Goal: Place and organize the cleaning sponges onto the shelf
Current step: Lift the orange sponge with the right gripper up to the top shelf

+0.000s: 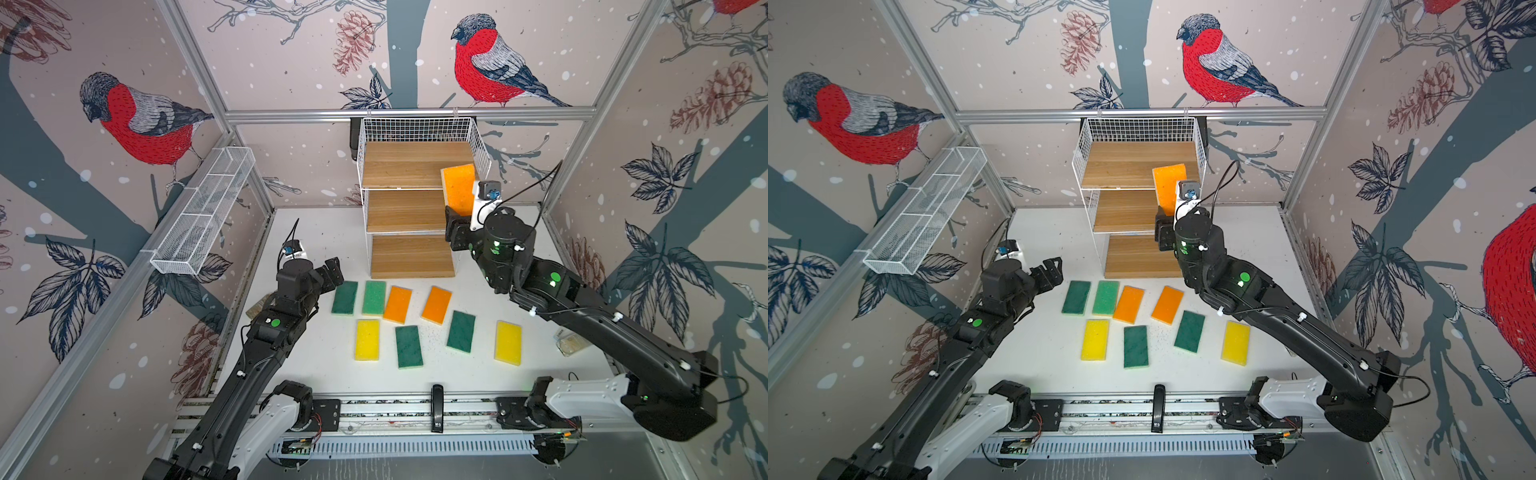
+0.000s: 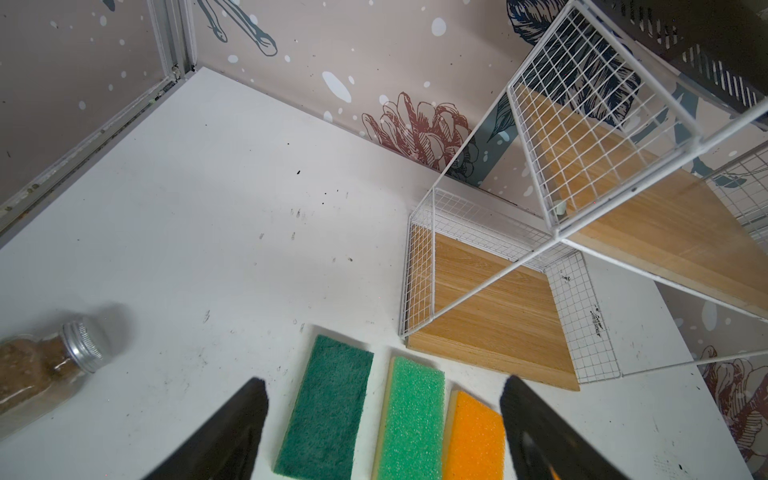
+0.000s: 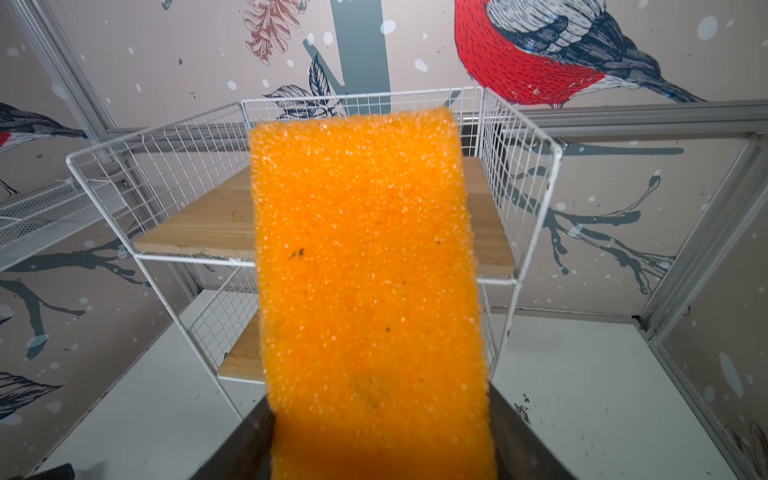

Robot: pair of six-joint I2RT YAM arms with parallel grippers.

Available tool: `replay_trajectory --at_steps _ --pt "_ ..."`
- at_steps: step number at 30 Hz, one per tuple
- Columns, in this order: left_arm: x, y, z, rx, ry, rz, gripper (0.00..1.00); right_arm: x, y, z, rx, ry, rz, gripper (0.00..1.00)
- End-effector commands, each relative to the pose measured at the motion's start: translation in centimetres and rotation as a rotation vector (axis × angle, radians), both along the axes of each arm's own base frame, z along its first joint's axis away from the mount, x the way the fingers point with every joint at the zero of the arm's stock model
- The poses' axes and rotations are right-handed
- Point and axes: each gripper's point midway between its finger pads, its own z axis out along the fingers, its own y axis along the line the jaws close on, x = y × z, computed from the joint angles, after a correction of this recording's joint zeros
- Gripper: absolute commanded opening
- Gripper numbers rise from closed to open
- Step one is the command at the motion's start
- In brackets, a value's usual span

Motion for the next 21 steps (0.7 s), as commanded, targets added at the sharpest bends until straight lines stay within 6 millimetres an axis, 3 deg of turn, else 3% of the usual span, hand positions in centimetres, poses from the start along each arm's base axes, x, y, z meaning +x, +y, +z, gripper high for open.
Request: replay_trajectory --at_steps 1,11,16,21 --pt "0.2 0.1 0.5 0.015 -0.016 0.005 0.88 0.7 1.2 1.9 0.003 -0.056 0.04 0.67" --pt "0.9 0.0 0.9 0.018 -0.027 0.005 0.89 5.8 0.8 3.0 -0.005 -0.059 0.001 0.68" --pt "1.5 -0.3 0.8 0.01 -0.026 0.0 0.89 7.5 0.6 4.0 0.005 -0.079 -0.009 0.68" --pt "1.8 -0.6 0.7 -0.002 -0.026 -0.008 0.89 9.1 0.4 3.5 -0.039 -0.062 -0.067 0.69"
